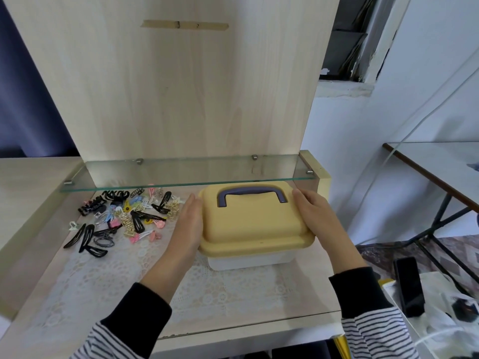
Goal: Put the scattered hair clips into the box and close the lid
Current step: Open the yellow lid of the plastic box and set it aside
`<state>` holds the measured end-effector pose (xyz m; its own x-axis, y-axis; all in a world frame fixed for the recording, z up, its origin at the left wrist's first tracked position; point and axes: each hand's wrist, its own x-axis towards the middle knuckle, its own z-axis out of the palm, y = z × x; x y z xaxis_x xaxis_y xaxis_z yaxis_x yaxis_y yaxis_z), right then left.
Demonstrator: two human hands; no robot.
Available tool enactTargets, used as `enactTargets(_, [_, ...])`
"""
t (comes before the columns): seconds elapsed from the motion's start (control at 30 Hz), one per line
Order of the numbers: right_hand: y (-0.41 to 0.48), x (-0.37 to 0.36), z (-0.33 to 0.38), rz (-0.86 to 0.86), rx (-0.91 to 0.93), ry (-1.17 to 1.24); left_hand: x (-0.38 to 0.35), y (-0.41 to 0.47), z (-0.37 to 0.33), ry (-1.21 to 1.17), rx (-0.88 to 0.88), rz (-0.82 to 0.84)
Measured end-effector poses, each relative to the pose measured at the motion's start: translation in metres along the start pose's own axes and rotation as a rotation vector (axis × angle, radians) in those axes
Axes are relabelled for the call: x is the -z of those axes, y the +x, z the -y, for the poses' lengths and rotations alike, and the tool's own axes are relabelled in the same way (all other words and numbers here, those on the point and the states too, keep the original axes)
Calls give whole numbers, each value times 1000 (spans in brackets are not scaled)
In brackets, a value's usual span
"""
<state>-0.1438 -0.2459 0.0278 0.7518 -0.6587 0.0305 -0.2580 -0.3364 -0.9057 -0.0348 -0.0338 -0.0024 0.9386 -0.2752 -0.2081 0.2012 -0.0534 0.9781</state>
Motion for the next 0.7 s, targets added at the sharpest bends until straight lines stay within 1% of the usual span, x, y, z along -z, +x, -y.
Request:
enactTargets(0.17, [-3,-3,5,-6,-21,7,-7,-16,-20,56,19,19])
enactTargets(0.3, [-4,-3,8,4,-33,-37,-9,-10,-24,93,50,30])
enactTargets(0.37, [-4,-2,11,1,-20,-42,-9,-10,-27,114,47,45])
enactTargets(0.47, [-1,0,17,-15,2,-39,-10,-8,-34,114,48,21])
enactTargets(0.6, [4,6,29,-38,8,-39,-11,-2,-48,111,-5,24])
enactTargets(0.7, [11,14,39,-61,48,-33,-15,3,-62,107,-70,37])
